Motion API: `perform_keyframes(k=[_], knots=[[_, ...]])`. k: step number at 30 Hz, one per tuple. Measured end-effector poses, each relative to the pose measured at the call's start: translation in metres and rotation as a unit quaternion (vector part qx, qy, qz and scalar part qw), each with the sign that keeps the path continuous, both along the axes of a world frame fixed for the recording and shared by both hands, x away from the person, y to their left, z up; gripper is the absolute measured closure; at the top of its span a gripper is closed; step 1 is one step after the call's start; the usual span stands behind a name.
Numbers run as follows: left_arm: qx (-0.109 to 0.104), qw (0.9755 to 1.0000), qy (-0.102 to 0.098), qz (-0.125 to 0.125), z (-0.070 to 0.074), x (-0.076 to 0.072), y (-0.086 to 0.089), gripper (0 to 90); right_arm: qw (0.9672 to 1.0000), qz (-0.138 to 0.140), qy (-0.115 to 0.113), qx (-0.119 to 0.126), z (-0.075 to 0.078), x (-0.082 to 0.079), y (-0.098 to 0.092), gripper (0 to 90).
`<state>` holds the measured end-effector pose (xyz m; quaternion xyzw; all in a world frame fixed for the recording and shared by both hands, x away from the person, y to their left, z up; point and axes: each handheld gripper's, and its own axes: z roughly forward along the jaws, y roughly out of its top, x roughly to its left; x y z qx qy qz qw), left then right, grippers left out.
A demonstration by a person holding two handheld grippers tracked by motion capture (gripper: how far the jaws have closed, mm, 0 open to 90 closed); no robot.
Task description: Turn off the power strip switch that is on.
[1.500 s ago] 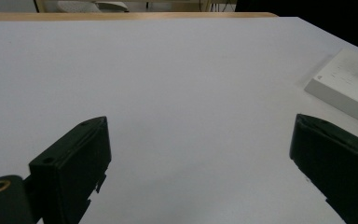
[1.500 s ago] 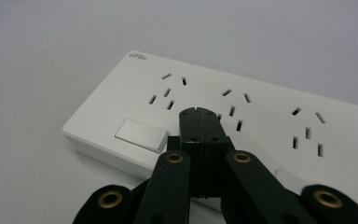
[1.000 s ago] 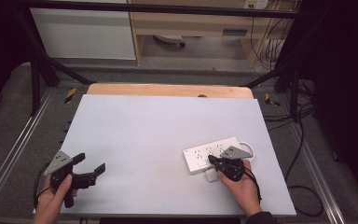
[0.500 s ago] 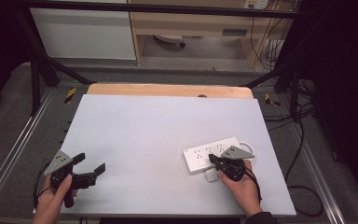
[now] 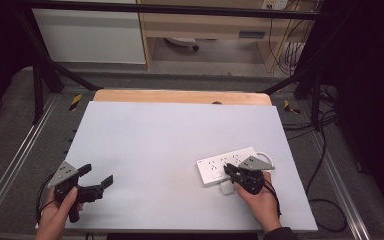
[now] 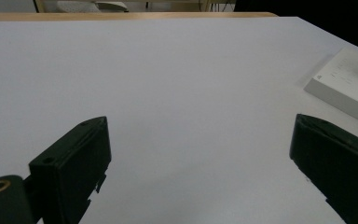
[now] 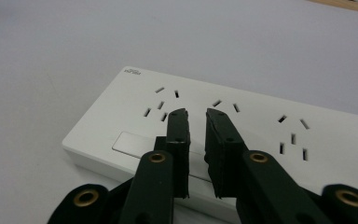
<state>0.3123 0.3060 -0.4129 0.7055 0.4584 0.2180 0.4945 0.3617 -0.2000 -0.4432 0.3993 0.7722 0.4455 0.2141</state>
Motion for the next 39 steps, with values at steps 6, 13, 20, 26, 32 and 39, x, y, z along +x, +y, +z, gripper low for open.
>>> perform_keyframes(k=[6, 13, 20, 26, 32, 39], knots=[[0.0, 1.0, 0.0, 0.0, 0.0, 0.0, -0.0001, 5.1, 0.9999, -0.005, -0.003, 0.009, 0.0013, -0.0001, -0.0007, 71.0], [-0.001, 1.0, 0.0, -0.001, 0.0, 0.0, 0.0, 5.1, 0.9998, -0.008, -0.008, 0.014, 0.0026, 0.0, -0.0015, 65.8], [0.001, 1.0, 0.0, -0.001, 0.0002, 0.0, 0.0005, 5.1, 0.9997, -0.014, -0.009, 0.019, 0.0037, 0.0005, -0.0006, 50.6], [0.0, 1.0, 0.0, -0.002, 0.0001, 0.0, 0.0002, 5.1, 0.9995, -0.019, -0.007, 0.025, 0.0047, 0.0021, -0.0006, 37.7], [0.0, 1.0, -0.001, -0.001, 0.0001, 0.0001, 0.0005, 5.1, 0.9992, -0.022, -0.002, 0.032, 0.005, 0.0028, 0.0005, 27.5], [0.0, 1.0, 0.0, 0.0, 0.0002, -0.0001, 0.0009, 5.1, 0.9989, -0.034, -0.012, 0.03, 0.0073, 0.0037, 0.0019, 5.3]])
